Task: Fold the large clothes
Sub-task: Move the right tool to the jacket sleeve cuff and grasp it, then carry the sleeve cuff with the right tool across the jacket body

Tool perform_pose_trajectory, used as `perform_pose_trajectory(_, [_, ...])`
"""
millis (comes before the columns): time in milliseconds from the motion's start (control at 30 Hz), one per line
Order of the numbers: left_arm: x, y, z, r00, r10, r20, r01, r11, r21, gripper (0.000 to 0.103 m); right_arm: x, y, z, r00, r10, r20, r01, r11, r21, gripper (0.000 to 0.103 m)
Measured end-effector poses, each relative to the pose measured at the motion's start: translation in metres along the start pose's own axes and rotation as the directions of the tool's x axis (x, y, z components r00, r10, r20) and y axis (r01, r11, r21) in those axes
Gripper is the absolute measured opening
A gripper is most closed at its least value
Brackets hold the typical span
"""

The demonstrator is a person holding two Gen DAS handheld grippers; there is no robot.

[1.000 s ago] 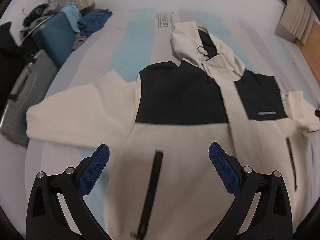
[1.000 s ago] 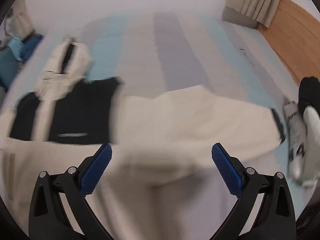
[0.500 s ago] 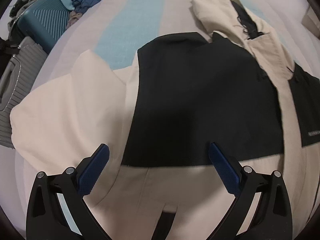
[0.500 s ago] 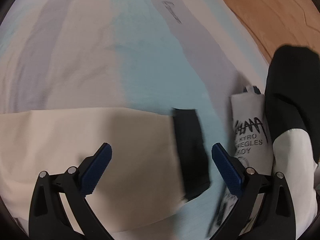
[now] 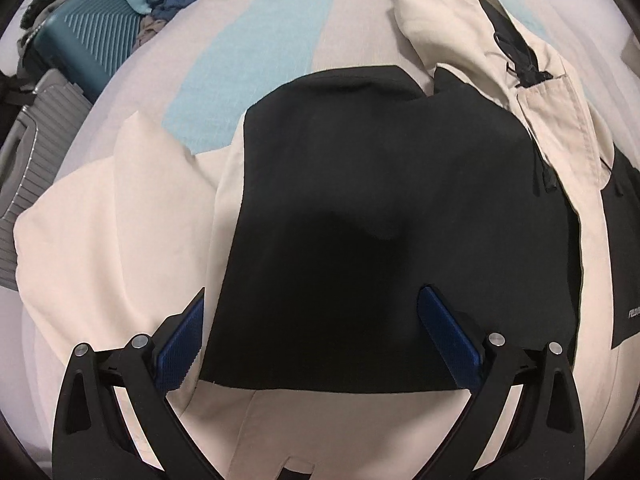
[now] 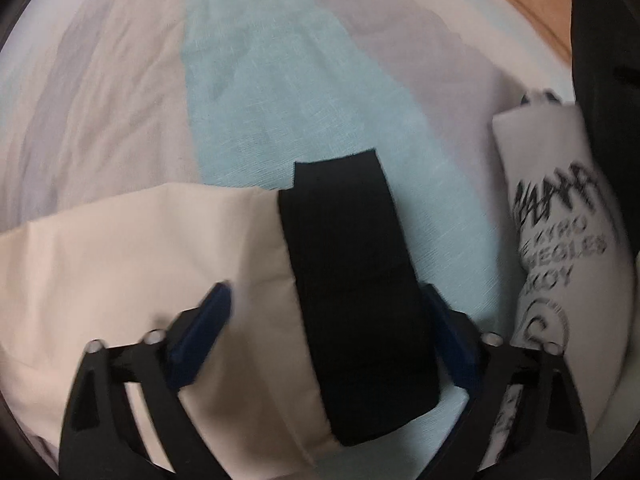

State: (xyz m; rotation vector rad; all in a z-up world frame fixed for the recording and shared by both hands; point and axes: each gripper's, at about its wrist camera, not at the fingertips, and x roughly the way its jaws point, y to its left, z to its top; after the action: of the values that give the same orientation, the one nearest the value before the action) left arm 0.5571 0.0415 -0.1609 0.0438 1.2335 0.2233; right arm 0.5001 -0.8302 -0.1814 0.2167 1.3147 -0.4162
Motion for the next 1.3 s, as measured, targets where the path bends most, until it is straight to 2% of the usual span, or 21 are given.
perform_pose_trajectory(67, [-0.001,-0.001,-0.001,1.000,0.000,0.004,0.000,1.000,-0.002,0.097,-0.007,-0.002,-0.002,0.999,0.032,0.006,-0.032,0.999,0.030,0.056])
perform_pose_trajectory(133, [-0.002,-0.001,-0.001,1.000,0.001,0.008,-0.001,1.000,-0.003,0.097,-0.017,0.000,-0.005,0.998,0.065,0.007,-0.066,0.997,0.047,0.044])
perform_pose_trajectory(167, [-0.005,-0.004,-0.004,1.000,-0.001,0.010,0.001,1.000,0.000,0.097,-0.022,0.003,-0.006,0.998,0.067,0.009,-0.067,0.997,0.045,0.043])
perform_pose_trajectory(300, [-0.013,-0.008,-0.008,1.000,-0.010,0.027,0.010,1.000,0.019,0.097,-0.052,0.022,-0.012,0.999,0.035,0.037,-0.035,0.999,0.021,0.043])
perform_pose_trajectory(400, [-0.020,-0.008,-0.010,0.999,-0.015,0.048,0.013,1.000,0.025,0.097,-0.085,0.054,-0.018,0.996,0.013,0.083,-0.010,1.000,-0.030,0.044])
perform_pose_trajectory(600, [-0.042,-0.005,-0.013,0.996,-0.004,0.087,0.000,0.999,0.046,0.097,-0.136,0.111,-0.025,0.987,0.072,0.144,-0.070,0.997,-0.020,0.044])
perform_pose_trajectory(800, [-0.060,0.000,-0.018,0.992,-0.015,0.122,0.009,0.999,0.049,0.097,-0.169,0.191,-0.056,0.977,0.172,0.126,-0.171,0.985,-0.016,0.047])
perform_pose_trajectory(867, [-0.061,0.008,-0.017,0.989,-0.030,0.143,0.022,0.998,0.052,0.097,-0.179,0.233,-0.068,0.974,0.187,0.129,-0.183,0.982,-0.043,0.046])
perform_pose_trajectory(900, [-0.060,0.013,-0.016,0.988,-0.035,0.150,0.028,0.998,0.051,0.097,-0.179,0.242,-0.070,0.972,0.198,0.129,-0.193,0.980,-0.049,0.046])
perform_pose_trajectory(1033, [-0.055,0.042,-0.014,0.983,-0.092,0.156,0.086,0.995,0.044,0.097,-0.197,0.318,-0.094,0.964,0.234,0.124,-0.226,0.971,-0.075,0.045])
perform_pose_trajectory(1133, [-0.056,0.063,-0.013,0.978,-0.118,0.173,0.108,0.992,0.064,0.097,-0.217,0.377,-0.113,0.951,0.277,0.136,-0.263,0.959,-0.108,0.045])
perform_pose_trajectory(1300, [-0.070,0.123,-0.018,0.969,-0.159,0.189,0.147,0.986,0.077,0.097,-0.254,0.494,-0.137,0.925,0.355,0.134,-0.329,0.926,-0.184,0.044])
